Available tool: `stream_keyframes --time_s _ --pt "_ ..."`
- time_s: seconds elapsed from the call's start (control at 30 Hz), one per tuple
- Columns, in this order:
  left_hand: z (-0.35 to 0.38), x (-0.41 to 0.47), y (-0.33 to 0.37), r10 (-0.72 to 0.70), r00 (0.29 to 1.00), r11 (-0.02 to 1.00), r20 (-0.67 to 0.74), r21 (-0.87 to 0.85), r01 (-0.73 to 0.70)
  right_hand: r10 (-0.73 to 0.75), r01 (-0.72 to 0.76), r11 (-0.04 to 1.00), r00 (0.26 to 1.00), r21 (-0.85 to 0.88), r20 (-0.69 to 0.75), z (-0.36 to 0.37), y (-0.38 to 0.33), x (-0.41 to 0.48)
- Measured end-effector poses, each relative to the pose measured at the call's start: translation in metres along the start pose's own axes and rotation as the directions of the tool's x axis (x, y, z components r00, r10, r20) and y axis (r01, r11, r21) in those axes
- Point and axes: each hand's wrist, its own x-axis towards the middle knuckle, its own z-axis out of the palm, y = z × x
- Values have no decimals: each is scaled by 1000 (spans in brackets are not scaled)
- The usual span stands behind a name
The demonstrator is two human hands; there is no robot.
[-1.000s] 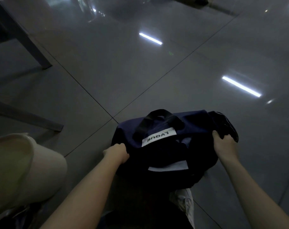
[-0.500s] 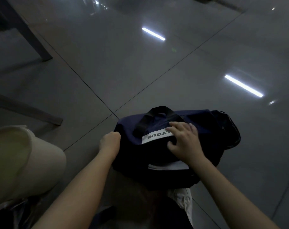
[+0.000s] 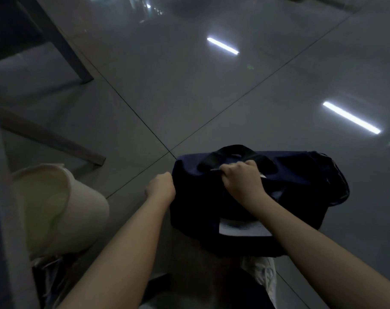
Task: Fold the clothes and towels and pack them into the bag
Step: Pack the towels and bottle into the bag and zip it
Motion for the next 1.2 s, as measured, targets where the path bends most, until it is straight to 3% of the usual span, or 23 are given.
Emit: stream_keyframes --time_s 0.27,0.47,0.7,0.9,1.07,1.2 --pt "1 -11 11 37 990 974 136 -226 -6 77 -70 991 995 115 -62 -32 9 26" --pt "10 -11 26 209 960 918 188 -377 -126 116 -109 981 993 162 -35 -33 14 28" --pt "-3 -5 18 133 975 883 179 -467 -35 140 -137 972 990 193 -3 -21 9 27" --pt "-19 -3 4 105 943 753 316 -645 133 41 -38 995 999 95 -27 -9 1 11" --pt "-30 -7 3 179 925 676 334 -725 131 -17 21 984 999 174 -29 -12 -22 -1" --pt "-39 -9 -1 240 915 715 325 -696 59 -127 116 967 991 226 35 -7 -34 -6"
